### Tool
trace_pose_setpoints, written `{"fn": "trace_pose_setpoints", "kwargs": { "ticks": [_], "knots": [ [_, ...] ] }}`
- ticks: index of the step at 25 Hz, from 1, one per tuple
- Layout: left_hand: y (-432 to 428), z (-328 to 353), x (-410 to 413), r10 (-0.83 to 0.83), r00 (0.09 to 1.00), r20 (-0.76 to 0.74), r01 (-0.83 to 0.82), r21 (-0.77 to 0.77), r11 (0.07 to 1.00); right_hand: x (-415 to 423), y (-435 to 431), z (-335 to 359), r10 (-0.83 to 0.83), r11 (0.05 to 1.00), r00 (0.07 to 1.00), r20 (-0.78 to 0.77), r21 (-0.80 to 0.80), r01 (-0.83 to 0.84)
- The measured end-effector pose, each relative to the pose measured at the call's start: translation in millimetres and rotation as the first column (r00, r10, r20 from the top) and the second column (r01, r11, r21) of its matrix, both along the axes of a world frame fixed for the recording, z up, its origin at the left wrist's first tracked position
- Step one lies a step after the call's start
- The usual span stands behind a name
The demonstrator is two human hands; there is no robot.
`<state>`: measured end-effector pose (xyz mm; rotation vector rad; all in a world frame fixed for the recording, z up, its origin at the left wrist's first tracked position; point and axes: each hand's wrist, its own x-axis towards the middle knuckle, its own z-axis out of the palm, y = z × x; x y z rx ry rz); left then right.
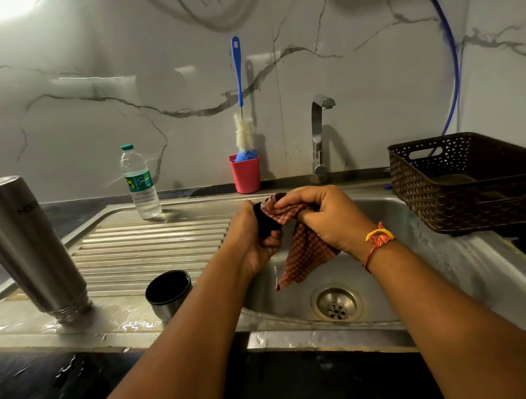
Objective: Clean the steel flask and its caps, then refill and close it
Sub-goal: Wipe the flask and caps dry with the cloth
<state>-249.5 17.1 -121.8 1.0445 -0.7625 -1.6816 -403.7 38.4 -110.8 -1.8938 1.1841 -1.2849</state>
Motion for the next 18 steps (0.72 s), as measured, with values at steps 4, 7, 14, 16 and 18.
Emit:
{"fn": "trace_pose_setpoints", "kwargs": {
  "ticks": [4,7,14,16,18],
  "knots": [
    [-4,1,-1,0.109,0.983,-0.147,-0.106,0.03,0.994,-4,-7,-8,-0.233,0.971,0.969,0.083,-0.026,0.236],
    [-4,5,-4,0.137,0.955,-0.262,-0.129,0.047,0.991,-6,-11,-7,-0.31,0.95,0.941,0.135,0.004,0.312],
    [-6,0,-3,0.076,0.985,-0.152,-0.082,-0.033,0.996,-5,-8,-6,-0.371,0.928,0.925,0.084,0.08,0.365],
    [-5,-2,-3,0.054,0.991,-0.124,-0.063,-0.069,0.996,-4,-8,-6,-0.341,0.94,0.938,0.067,0.063,0.337],
    [-4,-1,-2,0.034,0.993,-0.115,-0.046,-0.107,0.993,-3,-8,-6,-0.307,0.951,0.951,0.036,0.044,0.306]
  ]
}}
